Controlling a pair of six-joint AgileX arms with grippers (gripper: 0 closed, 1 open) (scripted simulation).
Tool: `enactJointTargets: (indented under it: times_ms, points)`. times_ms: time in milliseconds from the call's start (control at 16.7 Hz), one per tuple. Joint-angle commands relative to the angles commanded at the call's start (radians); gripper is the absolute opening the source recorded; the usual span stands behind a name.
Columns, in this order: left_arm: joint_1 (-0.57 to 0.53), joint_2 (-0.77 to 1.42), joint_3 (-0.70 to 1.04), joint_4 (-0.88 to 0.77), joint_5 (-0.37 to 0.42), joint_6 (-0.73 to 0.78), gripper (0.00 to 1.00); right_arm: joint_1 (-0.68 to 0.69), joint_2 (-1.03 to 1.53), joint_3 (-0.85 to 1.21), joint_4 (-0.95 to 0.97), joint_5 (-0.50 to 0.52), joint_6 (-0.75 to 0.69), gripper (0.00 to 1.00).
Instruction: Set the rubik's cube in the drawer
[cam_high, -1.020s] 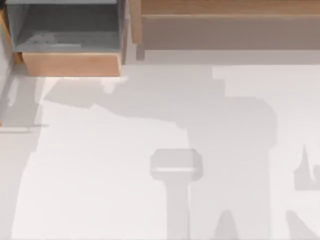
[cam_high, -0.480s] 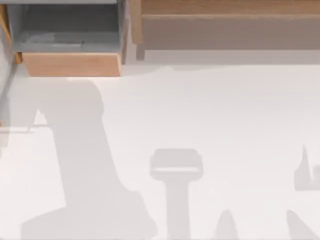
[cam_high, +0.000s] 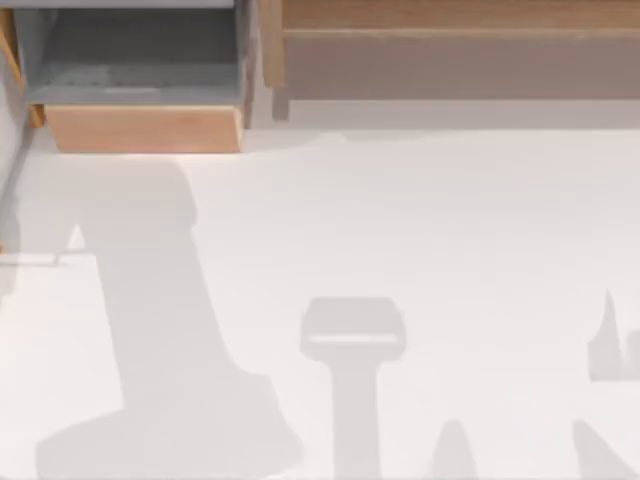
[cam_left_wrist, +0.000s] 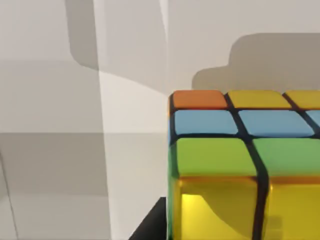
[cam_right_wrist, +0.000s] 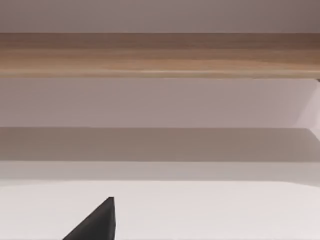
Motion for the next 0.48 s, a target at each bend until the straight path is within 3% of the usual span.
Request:
enactJointTargets:
  times_ms: [480]
  points:
    - [0.0,0.0,0.0,0.0,0.0,0.0,0.68,0.0,0.0,0.0,0.0,0.0,0.0,1.0]
